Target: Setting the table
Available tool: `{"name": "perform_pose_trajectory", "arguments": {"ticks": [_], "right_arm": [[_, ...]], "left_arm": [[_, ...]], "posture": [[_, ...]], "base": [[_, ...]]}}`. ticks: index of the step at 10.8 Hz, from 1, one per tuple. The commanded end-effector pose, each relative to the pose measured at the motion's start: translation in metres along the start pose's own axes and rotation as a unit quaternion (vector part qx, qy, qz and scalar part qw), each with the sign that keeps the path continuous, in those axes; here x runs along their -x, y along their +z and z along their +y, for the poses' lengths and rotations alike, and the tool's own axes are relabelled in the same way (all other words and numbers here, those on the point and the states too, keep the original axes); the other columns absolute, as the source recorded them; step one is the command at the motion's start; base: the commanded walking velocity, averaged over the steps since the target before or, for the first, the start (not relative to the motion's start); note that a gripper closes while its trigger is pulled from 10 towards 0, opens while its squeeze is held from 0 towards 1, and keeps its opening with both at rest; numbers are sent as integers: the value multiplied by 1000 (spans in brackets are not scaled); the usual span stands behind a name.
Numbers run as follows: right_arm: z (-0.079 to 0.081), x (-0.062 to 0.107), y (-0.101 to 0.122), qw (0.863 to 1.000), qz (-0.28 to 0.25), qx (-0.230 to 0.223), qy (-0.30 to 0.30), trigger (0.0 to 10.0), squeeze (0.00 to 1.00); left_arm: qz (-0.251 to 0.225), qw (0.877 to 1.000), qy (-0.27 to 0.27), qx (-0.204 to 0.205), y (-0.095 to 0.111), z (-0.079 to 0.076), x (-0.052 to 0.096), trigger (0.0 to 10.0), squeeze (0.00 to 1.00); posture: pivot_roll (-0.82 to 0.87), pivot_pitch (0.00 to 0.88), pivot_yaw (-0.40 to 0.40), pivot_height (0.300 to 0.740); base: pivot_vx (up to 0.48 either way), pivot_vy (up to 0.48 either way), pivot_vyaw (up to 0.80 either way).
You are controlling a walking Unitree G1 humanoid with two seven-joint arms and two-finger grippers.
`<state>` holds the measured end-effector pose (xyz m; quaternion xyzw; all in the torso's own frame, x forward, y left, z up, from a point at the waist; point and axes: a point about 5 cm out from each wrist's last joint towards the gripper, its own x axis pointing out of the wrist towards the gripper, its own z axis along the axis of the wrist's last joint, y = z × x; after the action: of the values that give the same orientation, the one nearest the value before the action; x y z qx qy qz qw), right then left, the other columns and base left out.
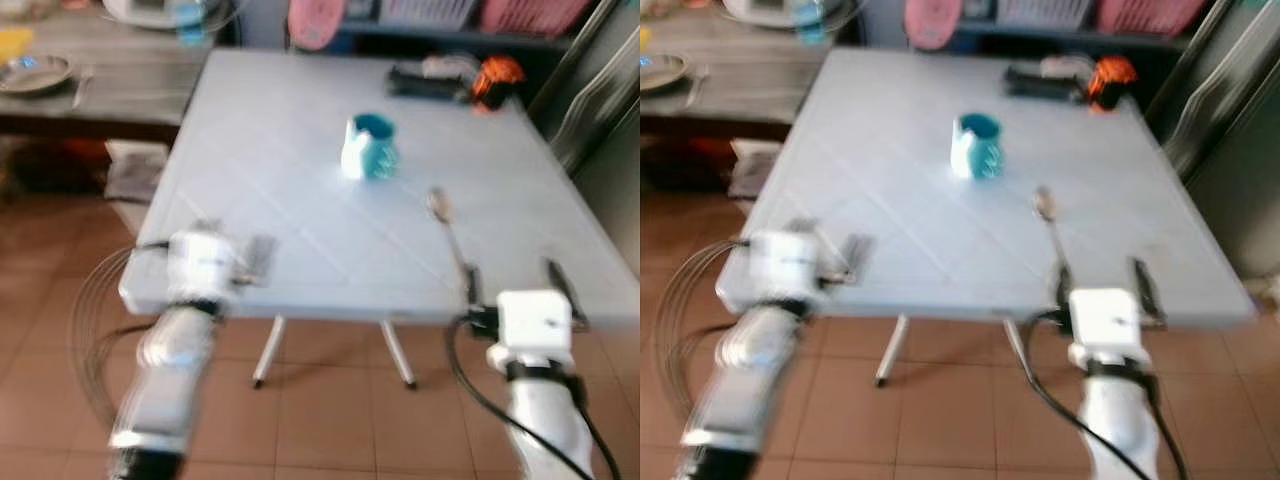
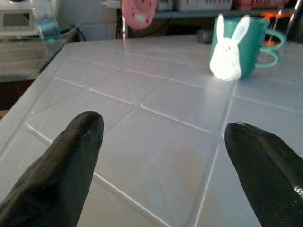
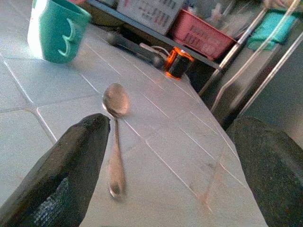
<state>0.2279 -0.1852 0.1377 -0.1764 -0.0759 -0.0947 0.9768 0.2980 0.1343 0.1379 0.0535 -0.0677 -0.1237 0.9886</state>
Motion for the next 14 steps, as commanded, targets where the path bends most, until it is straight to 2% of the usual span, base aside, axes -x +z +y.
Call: {"name": "perform_pose_trajectory", "arguments": {"ticks": [1,11,12,13,14], "right_arm": [[3,-1,6,1000,-13,-6,3,10000,0],[4,0,4,1000,-8,-8,-3,10000,0],[4,0,4,1000,-7,-8,-3,10000,0],[4,0,3,1000,-4,-15,-3,10000,0],[4,0,2,999,5,-34,-6,10000,0]], "left_arm": [[-1,1000,14,-12,2,12,4,10000,0],[11,1000,-14,-19,-2,11,5,10000,0],[6,999,-45,-1,-1,4,5,10000,0],[-2,992,-125,10,1,-12,8,10000,0],[-3,982,-187,19,4,-21,11,10000,0]], "posture": [[174,139,-60,740],[178,138,-53,740],[177,139,-56,740],[176,139,-56,740],[173,143,-56,740]], "base": [[334,0,0],[333,0,0],[0,0,0],[0,0,0],[0,0,0]]}}
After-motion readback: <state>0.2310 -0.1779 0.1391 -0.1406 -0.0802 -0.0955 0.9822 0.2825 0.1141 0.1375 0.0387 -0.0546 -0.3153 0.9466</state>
